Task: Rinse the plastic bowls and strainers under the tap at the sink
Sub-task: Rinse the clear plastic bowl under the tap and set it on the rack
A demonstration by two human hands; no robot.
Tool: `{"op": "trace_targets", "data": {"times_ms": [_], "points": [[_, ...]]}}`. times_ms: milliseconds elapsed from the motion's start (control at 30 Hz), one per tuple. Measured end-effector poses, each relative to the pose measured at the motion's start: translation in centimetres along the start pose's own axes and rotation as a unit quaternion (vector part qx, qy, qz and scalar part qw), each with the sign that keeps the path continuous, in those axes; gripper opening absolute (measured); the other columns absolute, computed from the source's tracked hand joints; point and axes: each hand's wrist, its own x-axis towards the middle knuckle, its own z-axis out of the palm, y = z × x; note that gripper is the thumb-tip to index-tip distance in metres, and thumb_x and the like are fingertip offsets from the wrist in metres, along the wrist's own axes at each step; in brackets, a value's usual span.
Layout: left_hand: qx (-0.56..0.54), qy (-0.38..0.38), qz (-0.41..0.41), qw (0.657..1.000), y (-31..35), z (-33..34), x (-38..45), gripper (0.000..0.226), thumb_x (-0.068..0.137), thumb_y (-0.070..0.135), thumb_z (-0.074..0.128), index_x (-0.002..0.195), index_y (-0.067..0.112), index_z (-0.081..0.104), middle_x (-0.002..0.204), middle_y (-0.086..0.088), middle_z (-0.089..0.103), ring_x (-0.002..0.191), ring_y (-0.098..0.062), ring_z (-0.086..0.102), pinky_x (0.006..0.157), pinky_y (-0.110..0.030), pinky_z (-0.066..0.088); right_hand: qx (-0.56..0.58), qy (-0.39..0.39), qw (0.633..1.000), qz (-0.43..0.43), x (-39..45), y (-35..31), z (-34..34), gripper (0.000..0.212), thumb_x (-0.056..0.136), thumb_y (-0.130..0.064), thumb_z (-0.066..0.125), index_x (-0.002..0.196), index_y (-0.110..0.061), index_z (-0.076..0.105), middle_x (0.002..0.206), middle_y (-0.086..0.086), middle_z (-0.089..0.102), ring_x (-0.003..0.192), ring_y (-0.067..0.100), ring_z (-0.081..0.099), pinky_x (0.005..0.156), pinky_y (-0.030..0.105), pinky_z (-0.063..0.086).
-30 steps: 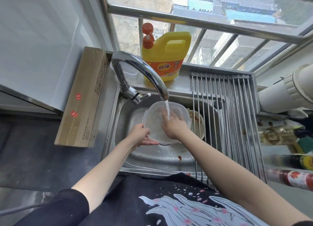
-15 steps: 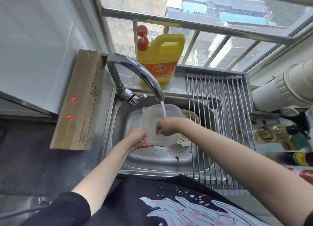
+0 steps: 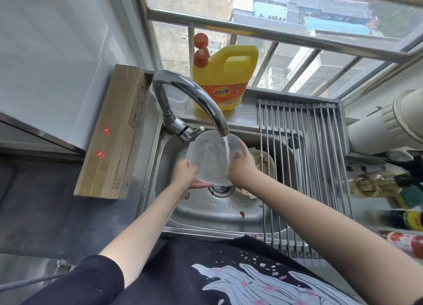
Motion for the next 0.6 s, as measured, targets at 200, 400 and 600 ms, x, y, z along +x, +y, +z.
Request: {"op": "trace_targets", "data": {"times_ms": [200,400,600], "points": [[-0.031,0.021,0.021,0.999,-0.9,1.2,1.0,0.021,0.082,-0.016,0.036,0.078,0.004,0.033,0.078,-0.037,0.047,0.069,-0.048,0.061,0.049,-0.061,0.05,0.325,0.046,0.934,-0.142,-3.3,-1.5,-2.5,0.057,0.104,-0.043,0.015,0.108,-0.009,0.06,0.108,0.02,0.063,0.107,0.033,0.058,0.09,0.037,0.04],[-0.017,-0.006,0.008,1.0,-1.3,1.5,0.2,0.02,0.089,-0.009,0.031,0.08,0.008,0.031,0.06,-0.019,0.047,0.026,-0.018,0.053,0.03,-0.025,0.046,0.271,0.1,0.938,-0.194,-4.3,-1.8,-1.5,0.042,0.104,-0.035,0.024,0.14,-0.021,0.041,0.121,0.012,0.062,0.107,0.032,0.059,0.073,0.034,0.039],[-0.024,-0.025,-0.012,0.999,-2.0,0.4,0.7,0.015,0.092,-0.005,0.032,0.101,0.003,0.039,0.087,-0.029,0.06,0.048,-0.026,0.069,0.038,-0.025,0.052,0.087,0.223,0.961,-0.139,-4.8,0.7,0.0,0.039,0.1,-0.045,0.037,0.102,-0.021,0.067,0.1,0.003,0.069,0.096,0.023,0.063,0.089,0.032,0.039]]}}
